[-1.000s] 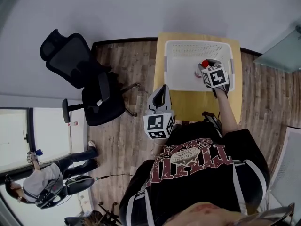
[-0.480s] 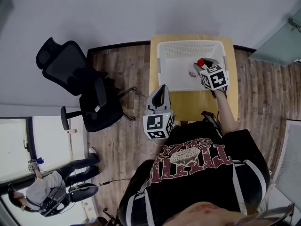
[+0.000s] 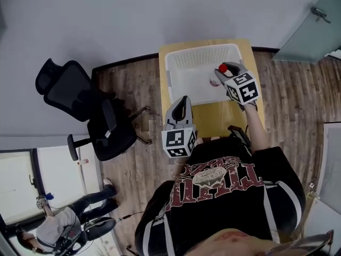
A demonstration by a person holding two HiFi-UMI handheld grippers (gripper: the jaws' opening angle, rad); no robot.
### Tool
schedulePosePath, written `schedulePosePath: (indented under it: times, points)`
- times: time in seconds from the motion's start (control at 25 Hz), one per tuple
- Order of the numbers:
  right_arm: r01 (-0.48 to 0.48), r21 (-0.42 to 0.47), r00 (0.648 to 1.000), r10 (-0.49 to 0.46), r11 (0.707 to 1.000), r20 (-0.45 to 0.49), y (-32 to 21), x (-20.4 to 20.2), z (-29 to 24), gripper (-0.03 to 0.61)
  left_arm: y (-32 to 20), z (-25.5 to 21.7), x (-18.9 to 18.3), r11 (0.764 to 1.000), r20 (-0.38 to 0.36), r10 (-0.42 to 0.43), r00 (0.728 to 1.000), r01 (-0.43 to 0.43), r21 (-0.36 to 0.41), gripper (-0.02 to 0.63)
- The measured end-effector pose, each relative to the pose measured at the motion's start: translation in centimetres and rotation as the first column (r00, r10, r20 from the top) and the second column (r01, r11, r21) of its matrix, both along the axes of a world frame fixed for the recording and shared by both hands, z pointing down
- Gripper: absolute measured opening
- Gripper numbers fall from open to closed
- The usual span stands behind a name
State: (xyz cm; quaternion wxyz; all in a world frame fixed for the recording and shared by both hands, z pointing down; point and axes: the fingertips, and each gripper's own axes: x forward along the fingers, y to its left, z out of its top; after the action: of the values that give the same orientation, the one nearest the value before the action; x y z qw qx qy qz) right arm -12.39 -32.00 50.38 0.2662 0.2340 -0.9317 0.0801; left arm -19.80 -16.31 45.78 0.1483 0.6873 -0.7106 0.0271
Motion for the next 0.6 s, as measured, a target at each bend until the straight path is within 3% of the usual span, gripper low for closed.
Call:
schedulePosePath:
  times: [0.6]
  points:
    - [-0.060,0.082,0.995,0.053,0.995,0.086,0.4,4.8,-5.7,0.166,-1.1,-0.3,4.2,0.994,0.000,0.106,0.994,-0.106,0.012,0.028]
